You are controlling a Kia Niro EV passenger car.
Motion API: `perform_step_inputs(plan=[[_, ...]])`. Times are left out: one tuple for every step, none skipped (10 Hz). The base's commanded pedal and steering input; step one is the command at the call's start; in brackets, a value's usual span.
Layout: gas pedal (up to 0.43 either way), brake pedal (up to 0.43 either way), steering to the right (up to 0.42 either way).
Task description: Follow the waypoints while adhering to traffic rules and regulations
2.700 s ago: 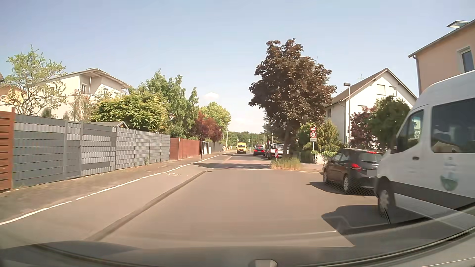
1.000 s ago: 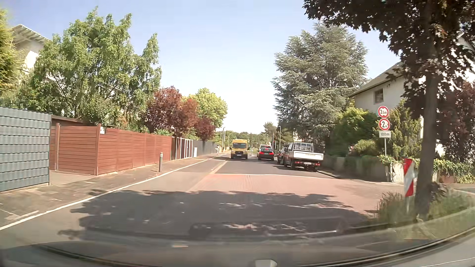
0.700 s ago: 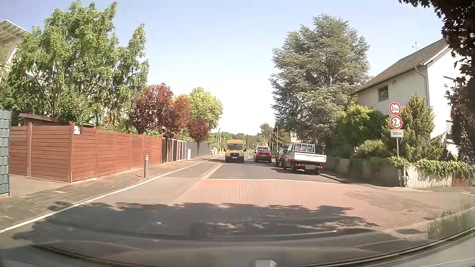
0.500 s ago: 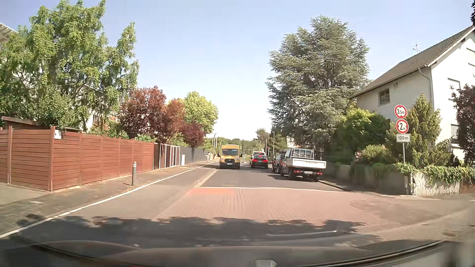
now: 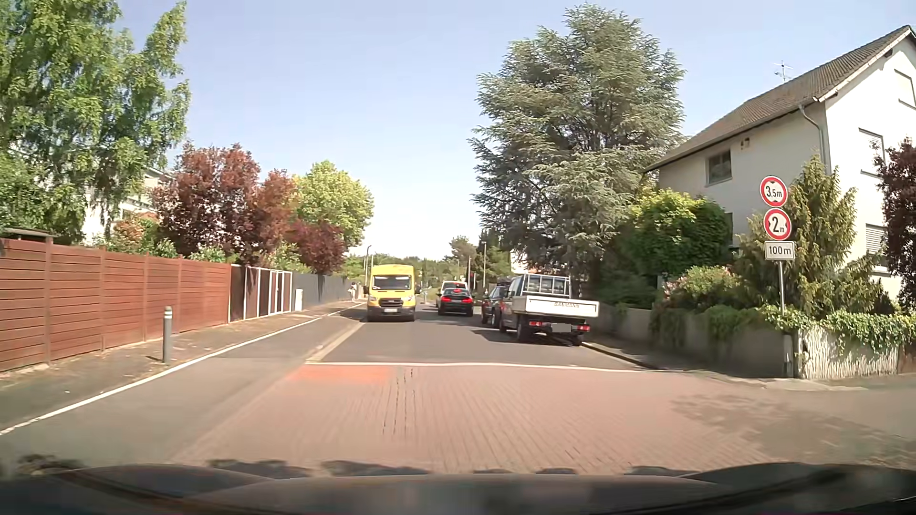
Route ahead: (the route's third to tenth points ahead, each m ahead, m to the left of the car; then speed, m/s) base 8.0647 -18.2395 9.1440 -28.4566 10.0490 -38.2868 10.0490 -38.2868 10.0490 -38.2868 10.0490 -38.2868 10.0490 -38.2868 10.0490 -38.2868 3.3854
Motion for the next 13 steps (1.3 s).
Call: perform_step_inputs(plan=[[0.0,0.0,0.41],[0.0,0.0,0.472],[0.0,0.0,0.529],[0.008,0.0,0.567],[0.138,0.0,0.614],[0.157,0.0,0.655],[0.169,0.0,0.681],[0.169,0.0,0.7],[0.169,0.0,0.712],[0.169,0.0,0.723],[0.169,0.0,0.725],[0.177,0.0,0.724],[0.177,0.0,0.722]])
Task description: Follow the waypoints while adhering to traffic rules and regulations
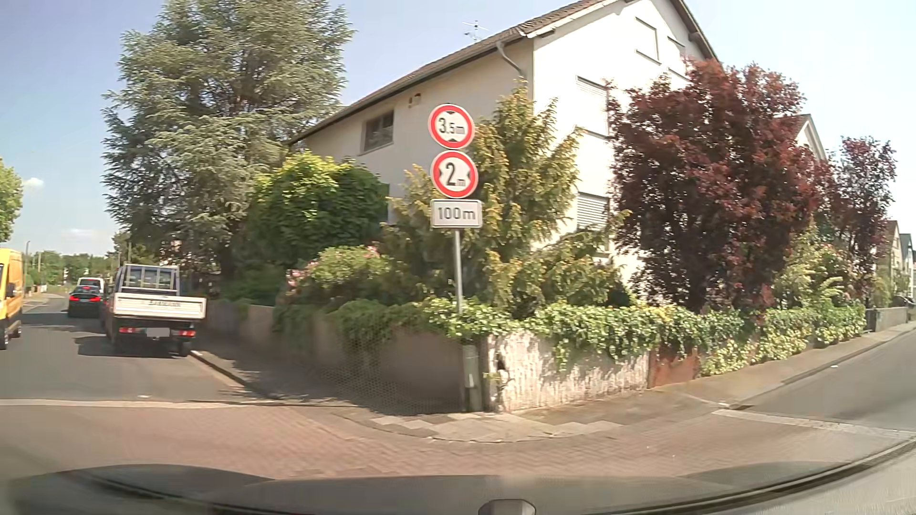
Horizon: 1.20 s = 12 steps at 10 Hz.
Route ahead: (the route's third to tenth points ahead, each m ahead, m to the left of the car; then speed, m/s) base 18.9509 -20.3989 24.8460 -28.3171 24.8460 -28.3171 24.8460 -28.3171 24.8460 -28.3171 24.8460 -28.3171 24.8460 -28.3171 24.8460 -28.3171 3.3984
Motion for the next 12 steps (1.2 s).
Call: perform_step_inputs(plan=[[0.177,0.0,0.719],[0.177,0.0,0.716],[0.177,0.0,0.709],[0.177,0.0,0.699],[0.177,0.0,0.677],[0.177,0.0,0.648],[0.177,0.0,0.61],[0.197,0.0,0.578],[0.209,0.0,0.529],[0.24,0.0,0.489],[0.248,0.0,0.445],[0.248,0.0,0.388]])
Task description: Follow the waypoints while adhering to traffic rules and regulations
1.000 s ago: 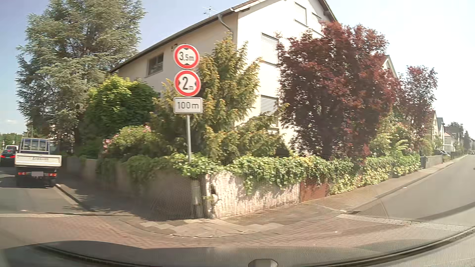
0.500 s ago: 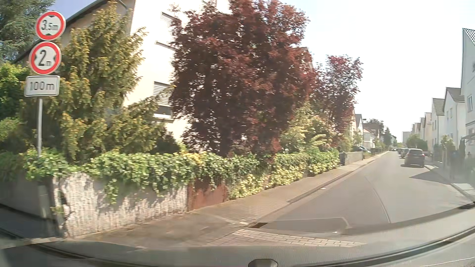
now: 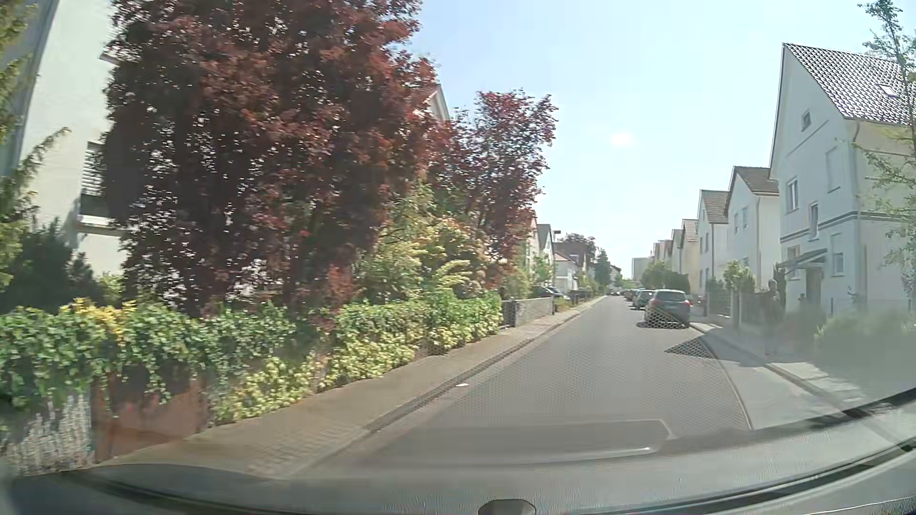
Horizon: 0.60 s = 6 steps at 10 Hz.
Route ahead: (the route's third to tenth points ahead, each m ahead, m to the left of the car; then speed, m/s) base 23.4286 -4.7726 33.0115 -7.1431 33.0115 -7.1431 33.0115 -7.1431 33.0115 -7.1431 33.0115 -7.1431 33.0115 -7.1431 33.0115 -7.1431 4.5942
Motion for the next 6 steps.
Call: perform_step_inputs(plan=[[0.248,0.0,0.336],[0.248,0.0,0.285],[0.26,0.0,0.25],[0.28,0.0,0.208],[0.28,0.0,0.165],[0.299,0.0,0.137]])
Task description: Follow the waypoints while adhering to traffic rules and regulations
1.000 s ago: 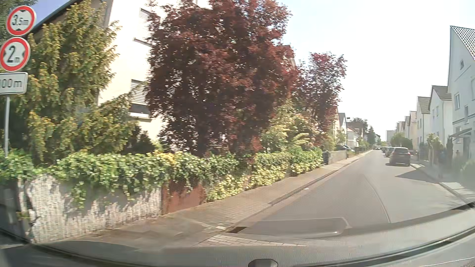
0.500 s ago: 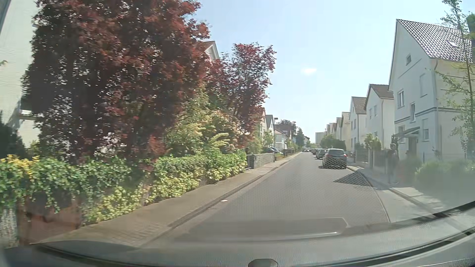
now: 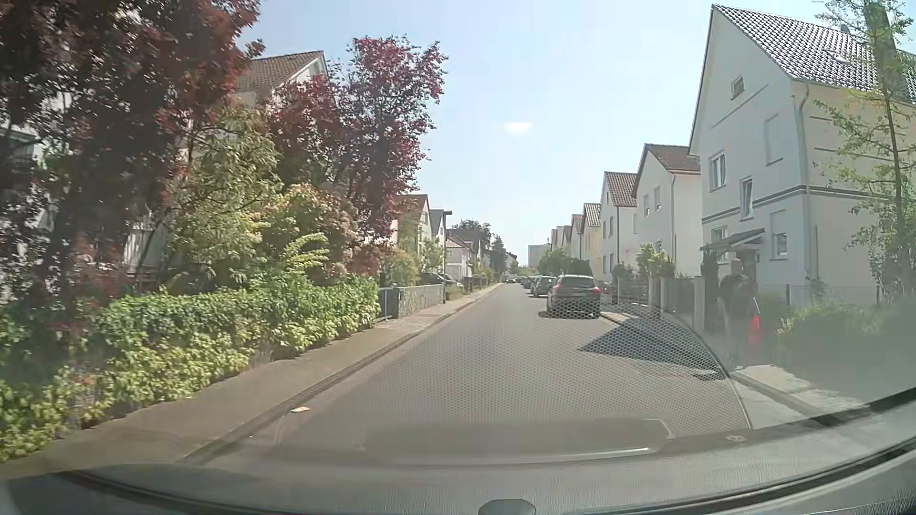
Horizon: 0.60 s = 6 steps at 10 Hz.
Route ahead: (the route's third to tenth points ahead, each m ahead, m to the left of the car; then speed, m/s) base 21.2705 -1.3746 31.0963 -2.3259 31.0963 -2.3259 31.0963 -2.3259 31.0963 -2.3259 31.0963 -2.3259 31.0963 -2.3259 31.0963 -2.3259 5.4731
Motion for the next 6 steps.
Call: perform_step_inputs(plan=[[0.331,0.0,0.103],[0.331,0.0,0.074],[0.331,0.0,0.052],[0.331,0.0,0.03],[0.331,0.0,0.016],[0.331,0.0,0.01]])
